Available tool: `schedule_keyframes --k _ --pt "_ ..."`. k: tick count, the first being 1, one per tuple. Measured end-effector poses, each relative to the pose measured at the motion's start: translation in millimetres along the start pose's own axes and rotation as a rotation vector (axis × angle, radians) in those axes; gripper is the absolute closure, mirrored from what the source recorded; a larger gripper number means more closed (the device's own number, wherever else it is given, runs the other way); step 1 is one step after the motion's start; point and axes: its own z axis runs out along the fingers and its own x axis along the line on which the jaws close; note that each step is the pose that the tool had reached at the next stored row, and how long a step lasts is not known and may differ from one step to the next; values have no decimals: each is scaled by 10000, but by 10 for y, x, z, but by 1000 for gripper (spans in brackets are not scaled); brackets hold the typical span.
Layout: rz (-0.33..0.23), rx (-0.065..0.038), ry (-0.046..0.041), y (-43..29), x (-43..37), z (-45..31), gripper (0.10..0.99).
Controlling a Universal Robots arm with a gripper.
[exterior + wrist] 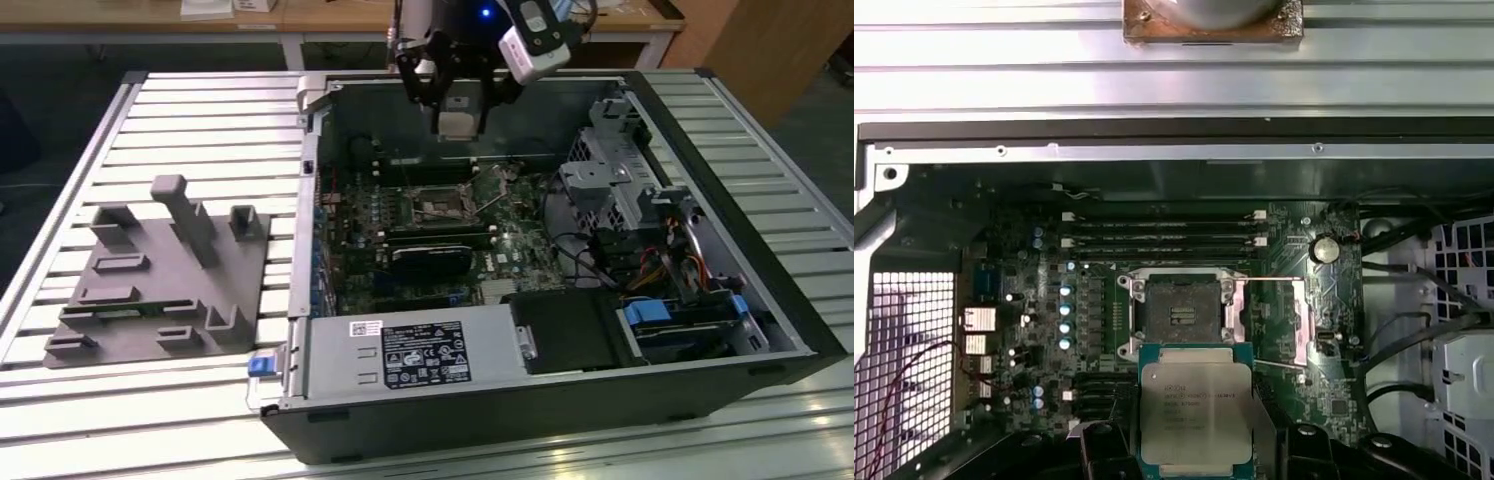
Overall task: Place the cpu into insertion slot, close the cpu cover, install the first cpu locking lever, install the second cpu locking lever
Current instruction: 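Place the cpu into insertion slot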
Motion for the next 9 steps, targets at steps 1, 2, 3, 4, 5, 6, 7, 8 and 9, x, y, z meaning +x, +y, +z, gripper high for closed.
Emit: schedule_keyframes --k 1,2,3,4,5,6,7,8,9 --pt "-2 0 -13 -2 0 17 545" --pt "-3 0 -24 -3 0 34 545" --pt "-4 0 -33 -5 -1 52 545" --pt "-5 0 -41 -6 -1 70 545" --pt "-5 1 -46 -8 -1 88 545" --pt "-5 0 -50 -10 -1 106 545" --pt "-6 -1 -54 -12 -1 126 545" --pt "-6 -1 -58 -13 -1 144 545" --pt "-6 -1 -63 -15 -1 162 545"
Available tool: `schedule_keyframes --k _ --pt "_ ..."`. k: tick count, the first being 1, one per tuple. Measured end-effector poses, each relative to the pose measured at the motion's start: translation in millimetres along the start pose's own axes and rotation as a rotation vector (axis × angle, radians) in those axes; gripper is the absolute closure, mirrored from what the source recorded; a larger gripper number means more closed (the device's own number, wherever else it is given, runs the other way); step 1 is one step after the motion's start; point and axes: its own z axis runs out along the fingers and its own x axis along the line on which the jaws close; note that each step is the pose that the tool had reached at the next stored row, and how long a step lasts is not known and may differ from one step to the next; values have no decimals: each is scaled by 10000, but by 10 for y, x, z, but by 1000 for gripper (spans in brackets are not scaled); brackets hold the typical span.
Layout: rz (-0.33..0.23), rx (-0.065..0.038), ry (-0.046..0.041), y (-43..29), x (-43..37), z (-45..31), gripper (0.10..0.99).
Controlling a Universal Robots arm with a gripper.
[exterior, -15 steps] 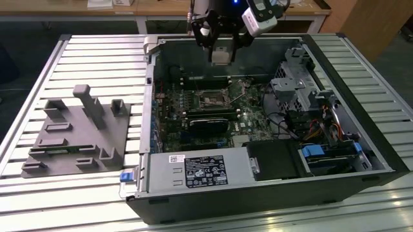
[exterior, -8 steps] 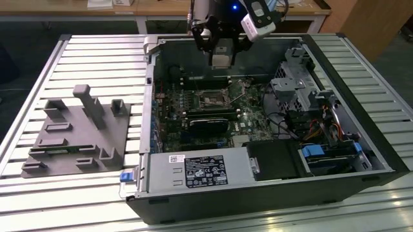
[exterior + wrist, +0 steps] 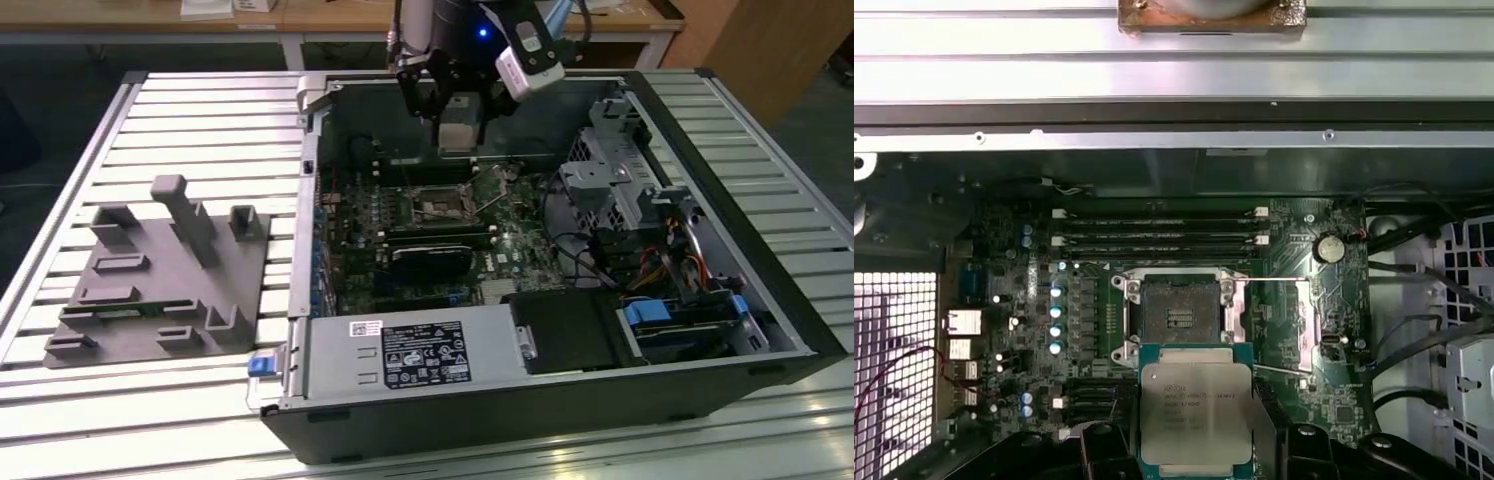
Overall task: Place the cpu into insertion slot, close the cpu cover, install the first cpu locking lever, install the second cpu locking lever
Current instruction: 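Place the cpu into insertion slot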
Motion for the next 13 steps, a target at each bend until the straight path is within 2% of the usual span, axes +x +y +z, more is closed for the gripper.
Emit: schedule_keyframes --k 13 --pt "-178 -4 -79 -10 50 236 545"
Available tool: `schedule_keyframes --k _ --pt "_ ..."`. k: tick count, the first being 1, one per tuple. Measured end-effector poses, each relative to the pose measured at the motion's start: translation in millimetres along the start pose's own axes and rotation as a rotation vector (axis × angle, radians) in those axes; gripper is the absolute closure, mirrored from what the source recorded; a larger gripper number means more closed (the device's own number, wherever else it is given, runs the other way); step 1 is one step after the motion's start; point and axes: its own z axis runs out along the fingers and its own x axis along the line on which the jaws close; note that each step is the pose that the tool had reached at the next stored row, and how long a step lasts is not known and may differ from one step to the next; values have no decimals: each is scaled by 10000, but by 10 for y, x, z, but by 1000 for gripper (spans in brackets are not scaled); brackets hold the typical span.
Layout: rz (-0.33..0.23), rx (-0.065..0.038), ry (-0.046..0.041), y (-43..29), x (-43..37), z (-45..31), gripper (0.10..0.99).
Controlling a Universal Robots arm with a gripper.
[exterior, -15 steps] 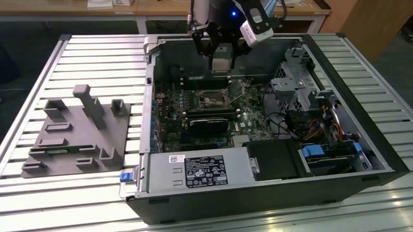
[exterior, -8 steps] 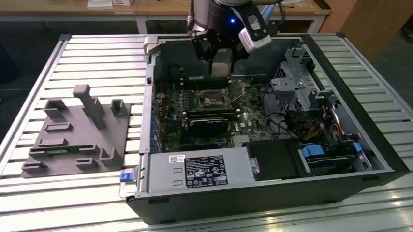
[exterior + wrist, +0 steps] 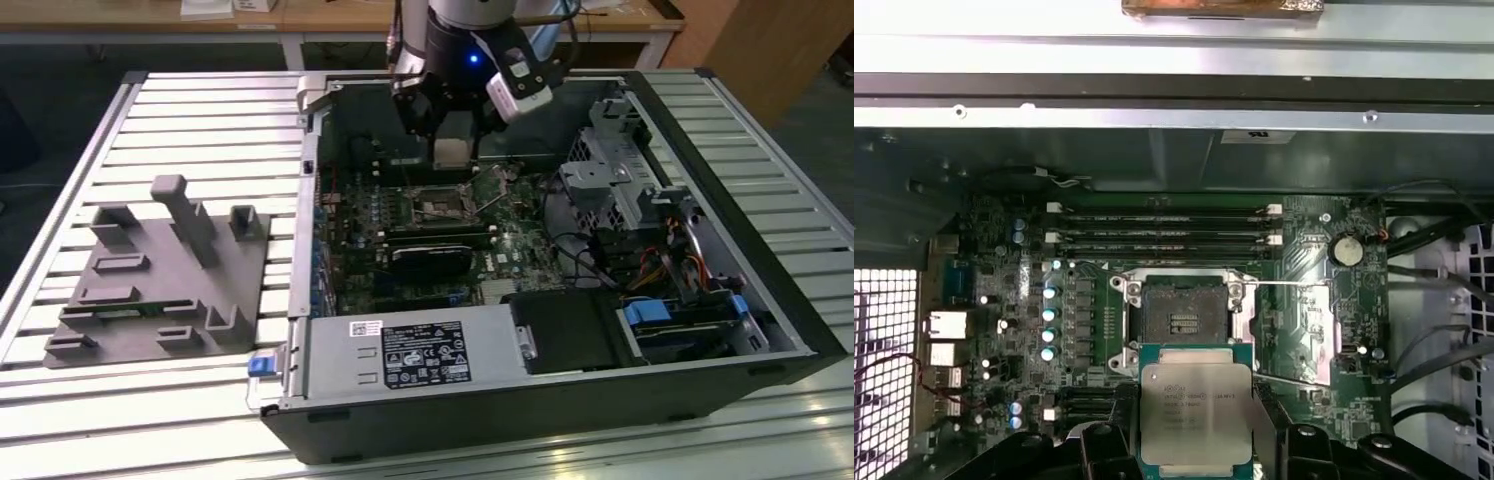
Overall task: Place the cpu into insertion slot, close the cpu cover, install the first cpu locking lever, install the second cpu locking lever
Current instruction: 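Place the cpu into insertion slot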
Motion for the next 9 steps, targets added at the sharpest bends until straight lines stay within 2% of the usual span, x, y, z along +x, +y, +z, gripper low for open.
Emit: schedule_keyframes --k 9 --pt "-32 -1 3 8 22 159 545"
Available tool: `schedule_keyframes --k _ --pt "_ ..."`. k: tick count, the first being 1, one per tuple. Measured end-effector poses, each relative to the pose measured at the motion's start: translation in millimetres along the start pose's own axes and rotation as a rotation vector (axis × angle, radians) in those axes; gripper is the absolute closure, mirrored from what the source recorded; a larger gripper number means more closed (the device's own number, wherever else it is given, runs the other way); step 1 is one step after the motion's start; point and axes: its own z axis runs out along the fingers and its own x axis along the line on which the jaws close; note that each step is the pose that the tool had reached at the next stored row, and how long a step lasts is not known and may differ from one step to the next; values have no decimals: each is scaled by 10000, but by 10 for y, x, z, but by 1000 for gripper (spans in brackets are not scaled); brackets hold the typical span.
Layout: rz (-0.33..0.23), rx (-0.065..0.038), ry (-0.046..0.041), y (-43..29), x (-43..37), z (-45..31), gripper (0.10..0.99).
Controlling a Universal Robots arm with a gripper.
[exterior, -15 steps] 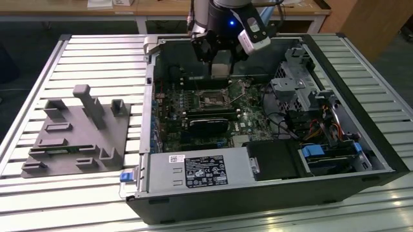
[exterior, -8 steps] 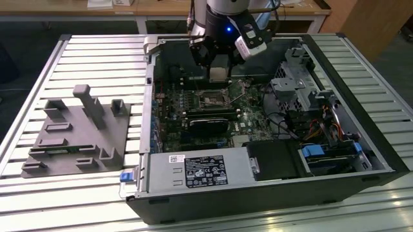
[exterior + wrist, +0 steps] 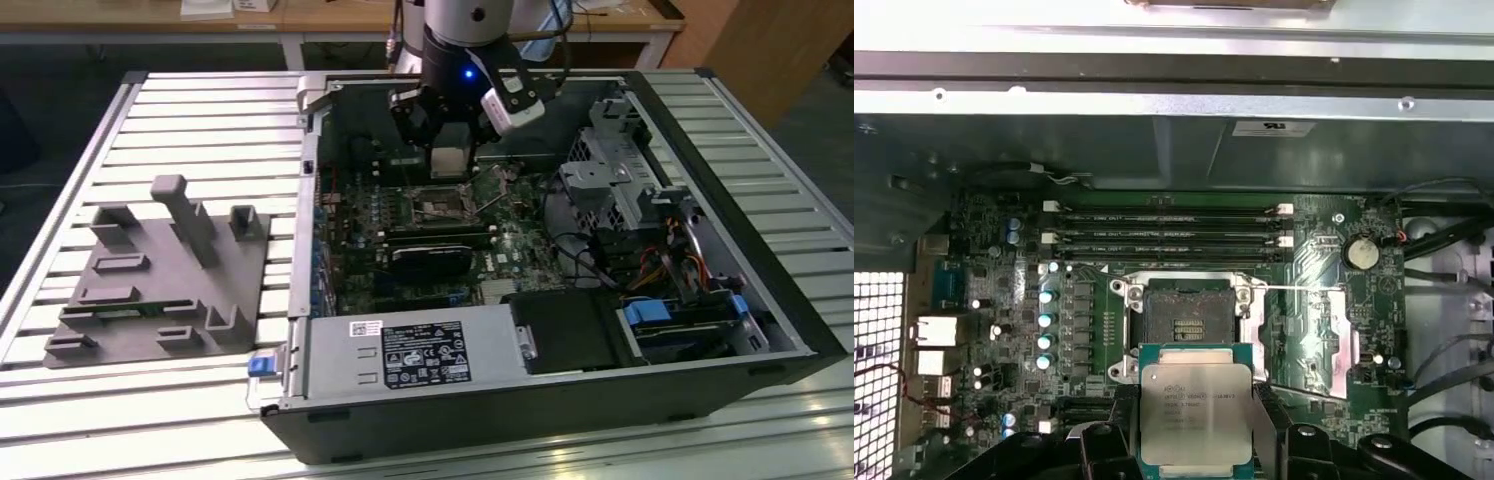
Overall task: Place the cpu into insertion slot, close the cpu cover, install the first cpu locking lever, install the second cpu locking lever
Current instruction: 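Place the cpu into insertion slot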
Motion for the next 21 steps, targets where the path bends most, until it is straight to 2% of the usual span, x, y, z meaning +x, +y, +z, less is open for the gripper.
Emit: schedule_keyframes --k 12,21 --pt "-13 2 1 42 19 189 545" --pt "-14 144 2 42 20 331 545"
